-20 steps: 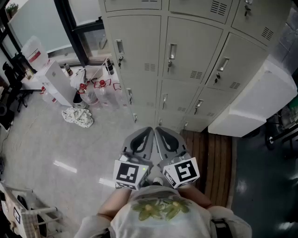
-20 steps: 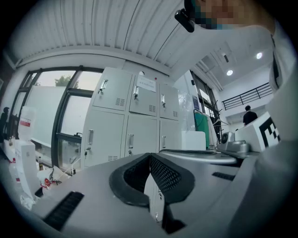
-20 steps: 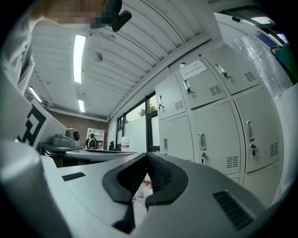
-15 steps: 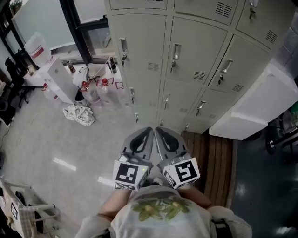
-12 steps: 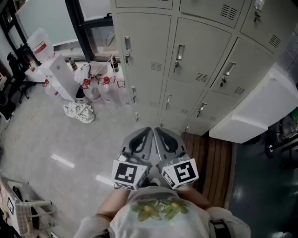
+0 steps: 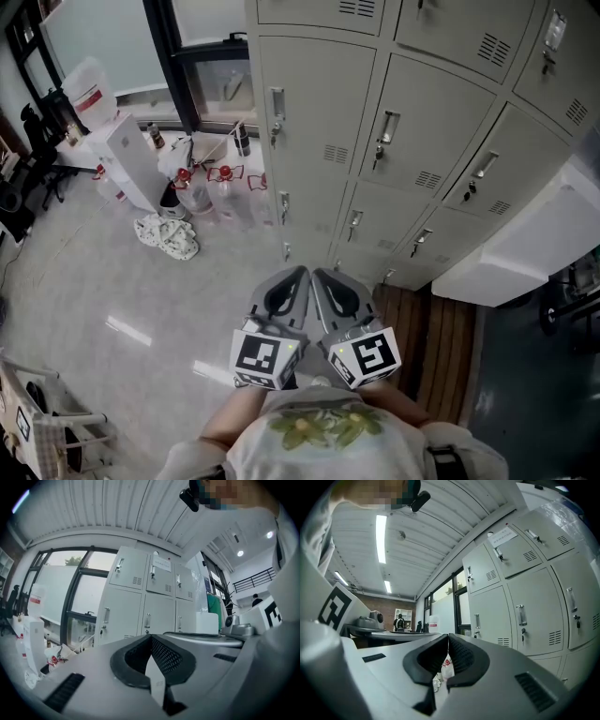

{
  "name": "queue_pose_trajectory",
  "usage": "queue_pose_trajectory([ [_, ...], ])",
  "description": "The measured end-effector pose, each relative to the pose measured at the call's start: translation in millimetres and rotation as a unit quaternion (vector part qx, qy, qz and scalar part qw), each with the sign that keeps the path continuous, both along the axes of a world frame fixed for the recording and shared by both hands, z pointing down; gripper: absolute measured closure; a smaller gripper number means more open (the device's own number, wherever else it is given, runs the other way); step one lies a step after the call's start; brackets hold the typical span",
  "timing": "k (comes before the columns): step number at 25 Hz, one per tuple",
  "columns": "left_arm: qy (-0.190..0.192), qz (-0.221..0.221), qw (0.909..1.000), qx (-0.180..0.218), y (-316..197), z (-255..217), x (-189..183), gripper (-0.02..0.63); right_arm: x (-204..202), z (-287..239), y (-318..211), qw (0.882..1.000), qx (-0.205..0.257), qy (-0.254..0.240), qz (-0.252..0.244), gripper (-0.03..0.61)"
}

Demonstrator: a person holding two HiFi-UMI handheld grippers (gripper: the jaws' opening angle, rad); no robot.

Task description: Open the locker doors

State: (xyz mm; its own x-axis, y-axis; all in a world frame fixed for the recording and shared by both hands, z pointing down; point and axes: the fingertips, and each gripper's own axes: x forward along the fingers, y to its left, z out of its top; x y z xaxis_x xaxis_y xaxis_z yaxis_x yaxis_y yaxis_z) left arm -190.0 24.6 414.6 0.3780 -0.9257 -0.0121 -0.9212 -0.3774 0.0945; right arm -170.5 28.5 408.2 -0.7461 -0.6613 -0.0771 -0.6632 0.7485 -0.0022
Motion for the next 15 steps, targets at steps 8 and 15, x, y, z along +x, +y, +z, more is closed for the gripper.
queue_pose_trajectory([
  [8, -0.004, 0.022, 0.9997, 0.009, -81.2, -5.7, -71.5, 0.585, -72.3, -2.1, -81.2, 1.0, 0.005, 0.005, 0.012, 0.549],
  [15, -0.003, 0.057, 0.9983, 0.013, -149.1, -6.5, -115.3, 0.584, -117.2, -0.7, -147.7, 0.999, 0.003, 0.01, 0.034, 0.548],
])
